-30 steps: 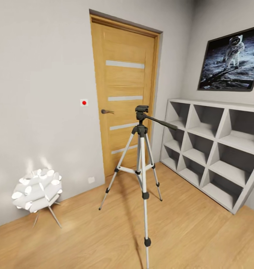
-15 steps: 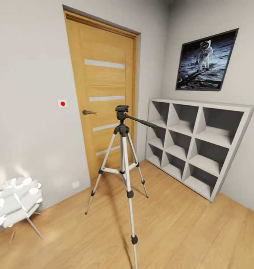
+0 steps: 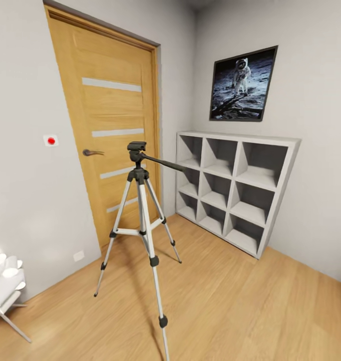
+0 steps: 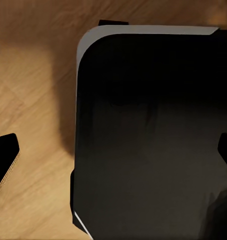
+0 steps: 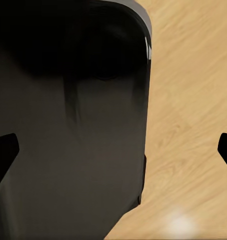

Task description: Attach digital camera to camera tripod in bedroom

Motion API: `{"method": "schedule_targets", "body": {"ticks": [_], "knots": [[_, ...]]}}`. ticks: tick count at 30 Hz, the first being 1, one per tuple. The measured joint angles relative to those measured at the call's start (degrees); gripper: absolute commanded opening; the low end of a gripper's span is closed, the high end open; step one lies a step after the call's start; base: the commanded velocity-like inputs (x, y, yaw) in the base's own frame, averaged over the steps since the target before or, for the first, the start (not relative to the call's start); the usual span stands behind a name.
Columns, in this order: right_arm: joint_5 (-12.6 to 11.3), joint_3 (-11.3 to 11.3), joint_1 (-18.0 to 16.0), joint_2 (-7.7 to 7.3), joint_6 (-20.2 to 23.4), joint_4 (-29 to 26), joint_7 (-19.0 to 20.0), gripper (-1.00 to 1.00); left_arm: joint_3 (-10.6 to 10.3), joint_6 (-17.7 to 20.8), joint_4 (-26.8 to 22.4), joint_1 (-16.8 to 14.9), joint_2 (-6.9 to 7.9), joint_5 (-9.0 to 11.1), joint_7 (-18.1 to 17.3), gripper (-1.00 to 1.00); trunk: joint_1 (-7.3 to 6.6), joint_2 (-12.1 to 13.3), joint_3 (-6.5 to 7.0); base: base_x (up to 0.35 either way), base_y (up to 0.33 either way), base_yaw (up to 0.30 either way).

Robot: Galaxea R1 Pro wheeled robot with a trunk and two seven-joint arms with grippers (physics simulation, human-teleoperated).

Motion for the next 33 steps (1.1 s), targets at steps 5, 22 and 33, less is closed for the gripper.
{"method": "schedule_targets", "body": {"ticks": [5, 22, 33], "knots": [[0.0, 0.0, 0.0, 0.0, 0.0, 0.0, 0.0, 1.0, 0.0, 0.0, 0.0, 0.0, 0.03, 0.0, 0.0, 1.0, 0.0, 0.0, 0.0, 0.0, 0.0, -0.23], [0.2, 0.2, 0.0, -0.25, 0.1, 0.0, 0.0, 1.0, 0.0, 0.0, 0.1, 0.0, -0.02, 0.0, 0.0, 1.0, 0.0, 0.0, 0.0, 0.0, 0.0, -0.014], [0.2, 0.2, 0.0, -0.26, 0.1, 0.0, 0.0, 1.0, 0.1, 0.0, 0.0, 0.0, -0.02, 0.1, 0.0, 1.0, 0.0, 0.0, 0.0, 0.0, 0.0, 0.0]]}}
